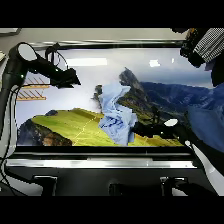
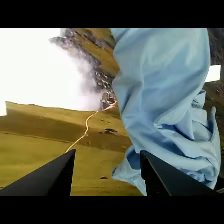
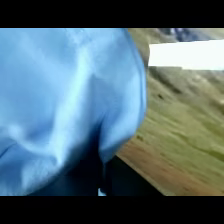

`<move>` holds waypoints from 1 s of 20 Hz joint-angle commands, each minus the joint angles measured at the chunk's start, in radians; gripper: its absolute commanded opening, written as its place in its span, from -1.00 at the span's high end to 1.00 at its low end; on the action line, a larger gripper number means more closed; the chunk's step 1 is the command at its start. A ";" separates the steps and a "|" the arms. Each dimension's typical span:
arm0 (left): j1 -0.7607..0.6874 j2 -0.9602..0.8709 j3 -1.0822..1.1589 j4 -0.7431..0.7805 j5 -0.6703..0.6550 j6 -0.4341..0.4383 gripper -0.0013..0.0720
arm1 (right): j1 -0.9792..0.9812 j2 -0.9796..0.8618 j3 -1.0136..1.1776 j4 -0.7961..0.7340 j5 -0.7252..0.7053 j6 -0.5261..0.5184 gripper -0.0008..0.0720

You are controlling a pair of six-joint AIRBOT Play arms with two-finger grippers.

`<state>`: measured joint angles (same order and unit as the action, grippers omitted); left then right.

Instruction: Fold the clothes and pants, and hang the long-sleeved shirts on hangers.

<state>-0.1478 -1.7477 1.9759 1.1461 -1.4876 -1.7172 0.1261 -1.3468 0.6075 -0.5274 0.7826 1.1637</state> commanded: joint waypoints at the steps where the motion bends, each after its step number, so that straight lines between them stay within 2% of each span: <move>1: 0.014 -0.031 -0.066 -0.061 0.103 0.072 -0.29 | 0.011 0.051 0.000 0.040 0.035 -0.006 0.91; 3: 0.005 -0.082 -0.108 -0.140 0.187 0.095 -0.29 | 0.011 0.113 0.000 0.037 0.068 0.032 0.91; 6: -0.018 -0.192 -0.108 -0.247 0.265 0.098 -0.28 | 0.011 0.195 0.000 0.027 0.119 0.085 0.91; 8: -0.036 -0.252 -0.107 -0.329 0.298 0.133 -0.27 | 0.011 0.234 0.000 -0.013 0.143 0.126 0.91; 11: -0.067 -0.311 -0.106 -0.354 0.336 0.140 -0.27 | 0.011 0.259 0.000 -0.081 0.173 0.185 0.91; 15: -0.092 -0.348 -0.106 -0.400 0.391 0.140 -0.27 | 0.011 0.260 0.000 -0.087 0.201 0.195 0.91; 16: -0.098 -0.355 -0.106 -0.411 0.399 0.140 -0.13 | 0.011 0.260 0.000 -0.087 0.201 0.195 0.91; 17: -0.103 -0.362 -0.106 -0.419 0.401 0.140 0.15 | 0.011 0.260 0.000 -0.087 0.204 0.195 0.91; 18: -0.105 -0.367 -0.106 -0.421 0.399 0.140 0.66 | 0.011 0.260 0.000 -0.087 0.208 0.195 0.91; 19: -0.103 -0.364 -0.106 -0.422 0.396 0.139 0.92 | 0.011 0.263 0.000 -0.088 0.212 0.195 0.91; 20: -0.094 -0.352 -0.106 -0.422 0.396 0.139 0.92 | 0.011 0.274 0.001 -0.097 0.209 0.195 0.91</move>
<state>-0.2436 -2.0991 1.8694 0.7452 -1.1061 -1.5776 0.1368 -1.0851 0.6071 -0.6109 0.9813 1.3540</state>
